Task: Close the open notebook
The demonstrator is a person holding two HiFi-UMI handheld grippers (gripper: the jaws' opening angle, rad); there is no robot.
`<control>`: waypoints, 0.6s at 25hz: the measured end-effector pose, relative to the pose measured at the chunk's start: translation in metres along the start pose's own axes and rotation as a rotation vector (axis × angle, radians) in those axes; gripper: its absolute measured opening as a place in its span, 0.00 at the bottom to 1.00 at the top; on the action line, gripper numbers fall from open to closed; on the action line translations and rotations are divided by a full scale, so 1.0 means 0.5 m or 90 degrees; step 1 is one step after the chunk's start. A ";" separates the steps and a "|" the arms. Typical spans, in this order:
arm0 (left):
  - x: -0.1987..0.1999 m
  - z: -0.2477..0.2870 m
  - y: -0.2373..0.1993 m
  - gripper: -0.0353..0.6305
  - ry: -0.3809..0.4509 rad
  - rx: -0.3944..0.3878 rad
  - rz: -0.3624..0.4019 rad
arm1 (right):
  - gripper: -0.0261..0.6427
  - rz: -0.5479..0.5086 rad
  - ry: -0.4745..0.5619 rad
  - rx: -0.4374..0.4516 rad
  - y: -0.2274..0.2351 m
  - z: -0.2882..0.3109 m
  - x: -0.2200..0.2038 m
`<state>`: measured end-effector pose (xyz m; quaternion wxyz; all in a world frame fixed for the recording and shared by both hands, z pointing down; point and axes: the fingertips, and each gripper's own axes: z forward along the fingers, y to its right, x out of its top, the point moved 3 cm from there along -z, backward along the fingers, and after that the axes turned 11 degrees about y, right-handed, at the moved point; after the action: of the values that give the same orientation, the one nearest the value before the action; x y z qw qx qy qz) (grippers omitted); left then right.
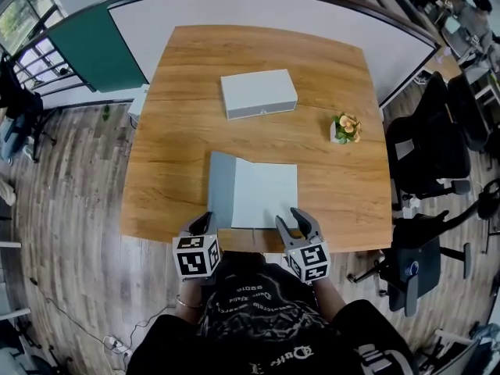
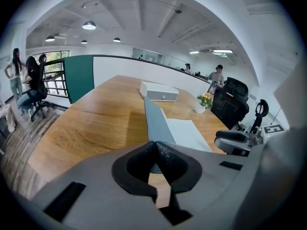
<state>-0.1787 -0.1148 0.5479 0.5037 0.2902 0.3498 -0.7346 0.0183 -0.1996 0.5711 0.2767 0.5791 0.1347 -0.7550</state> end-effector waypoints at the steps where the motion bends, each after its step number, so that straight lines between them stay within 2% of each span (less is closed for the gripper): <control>1: 0.005 -0.003 0.008 0.10 0.006 -0.011 -0.007 | 0.29 -0.002 0.003 -0.005 0.002 -0.002 0.001; 5: 0.025 -0.013 0.044 0.10 0.030 -0.069 -0.054 | 0.26 -0.007 0.014 -0.029 0.012 -0.014 0.005; 8: 0.030 -0.018 0.061 0.10 0.039 -0.087 -0.027 | 0.26 -0.002 0.021 -0.042 0.017 -0.022 0.006; 12: 0.037 -0.021 0.084 0.10 0.048 -0.123 -0.029 | 0.26 -0.003 0.025 -0.056 0.026 -0.031 0.008; 15: 0.044 -0.023 0.113 0.10 0.055 -0.160 -0.013 | 0.26 -0.001 0.031 -0.068 0.031 -0.039 0.009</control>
<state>-0.1314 -0.1313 0.5116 0.5131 0.2530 0.4634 -0.6767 0.0422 -0.2031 0.5630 0.3028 0.5817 0.1819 -0.7327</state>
